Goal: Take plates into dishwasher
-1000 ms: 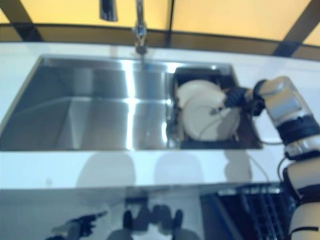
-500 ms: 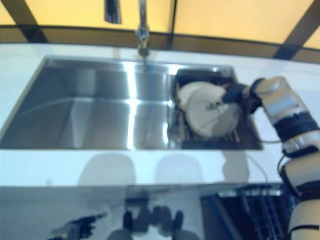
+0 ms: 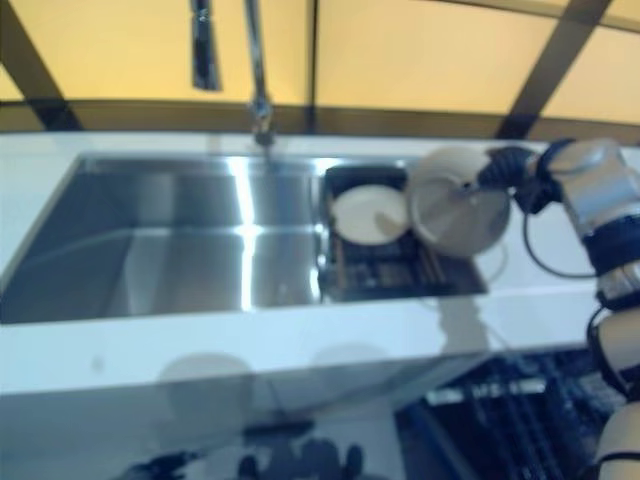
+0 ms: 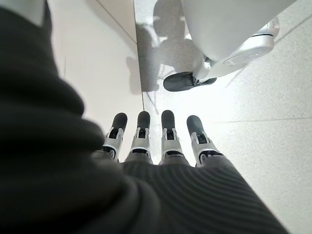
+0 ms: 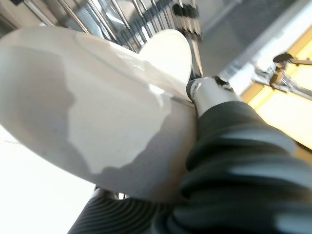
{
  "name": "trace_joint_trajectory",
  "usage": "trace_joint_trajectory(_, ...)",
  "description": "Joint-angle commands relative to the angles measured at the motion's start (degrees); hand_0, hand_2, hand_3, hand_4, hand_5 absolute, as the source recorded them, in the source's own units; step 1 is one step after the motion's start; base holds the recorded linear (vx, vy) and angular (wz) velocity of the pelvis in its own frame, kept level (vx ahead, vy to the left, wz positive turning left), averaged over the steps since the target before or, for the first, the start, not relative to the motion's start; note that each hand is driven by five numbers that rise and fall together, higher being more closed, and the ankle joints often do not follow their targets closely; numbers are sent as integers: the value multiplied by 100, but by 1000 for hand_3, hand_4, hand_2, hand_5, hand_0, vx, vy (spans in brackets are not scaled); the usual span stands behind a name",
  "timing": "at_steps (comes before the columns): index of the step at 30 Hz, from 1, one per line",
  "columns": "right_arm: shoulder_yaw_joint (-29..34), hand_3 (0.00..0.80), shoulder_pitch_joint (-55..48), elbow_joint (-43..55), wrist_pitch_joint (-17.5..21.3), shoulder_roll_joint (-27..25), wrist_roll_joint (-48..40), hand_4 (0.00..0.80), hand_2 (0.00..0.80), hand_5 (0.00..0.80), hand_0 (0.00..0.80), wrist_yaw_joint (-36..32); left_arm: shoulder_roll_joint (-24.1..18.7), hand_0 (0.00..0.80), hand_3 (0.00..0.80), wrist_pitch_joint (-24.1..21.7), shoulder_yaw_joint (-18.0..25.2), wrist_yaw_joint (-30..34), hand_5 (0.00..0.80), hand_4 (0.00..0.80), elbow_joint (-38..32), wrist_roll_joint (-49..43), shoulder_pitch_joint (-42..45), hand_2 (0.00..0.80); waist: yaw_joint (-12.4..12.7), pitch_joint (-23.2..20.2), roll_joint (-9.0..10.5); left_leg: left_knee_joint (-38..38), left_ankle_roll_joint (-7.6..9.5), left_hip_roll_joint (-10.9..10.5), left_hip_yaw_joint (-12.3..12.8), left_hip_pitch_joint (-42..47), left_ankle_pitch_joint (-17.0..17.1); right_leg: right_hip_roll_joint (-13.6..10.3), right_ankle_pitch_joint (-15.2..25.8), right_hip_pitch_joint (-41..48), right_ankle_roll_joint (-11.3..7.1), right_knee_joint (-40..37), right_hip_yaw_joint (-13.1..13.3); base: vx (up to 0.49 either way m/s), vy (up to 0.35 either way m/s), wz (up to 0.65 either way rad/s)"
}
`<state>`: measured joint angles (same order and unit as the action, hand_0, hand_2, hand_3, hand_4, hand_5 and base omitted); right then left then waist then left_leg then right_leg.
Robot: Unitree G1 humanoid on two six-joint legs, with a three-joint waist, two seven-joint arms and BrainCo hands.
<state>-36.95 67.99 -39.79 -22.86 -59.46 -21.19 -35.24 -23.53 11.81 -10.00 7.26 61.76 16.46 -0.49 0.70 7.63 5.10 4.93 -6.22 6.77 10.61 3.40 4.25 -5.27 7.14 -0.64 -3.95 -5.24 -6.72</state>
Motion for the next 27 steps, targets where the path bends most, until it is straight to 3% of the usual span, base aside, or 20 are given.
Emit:
trace_joint_trajectory(1, -469, 800, 1266, -311, 148, -600, -279, 800, 800, 800, 800, 385, -176, 0, 0, -207, -259, 86, 0, 0, 337, -311, -196, 0, -21, -95, 180, 7, 79, -47, 49, 292, -289, -224, -237, 412, -468, 24, -200, 10, 48, -7)
trace_joint_trajectory(16, -954, 800, 1999, -591, -34, -1511, -383, 800, 800, 800, 800, 632, -212, 0, 0, -385, -166, -2, 0, 0, 511, -423, 28, 0, -191, -358, 336, 7, 181, -121, 233, 446, -410, -239, -181, 483, -509, 24, -132, -10, 41, -6)
trace_joint_trajectory(27, -806, 800, 1841, -885, -249, -2132, -21, 800, 800, 800, 800, 156, -257, 0, 0, -553, -103, -11, 0, 0, 511, -496, 71, 0, -392, -386, 370, -8, 296, -172, 521, 659, -512, -297, -41, 445, -598, 24, 27, -15, 31, -8)
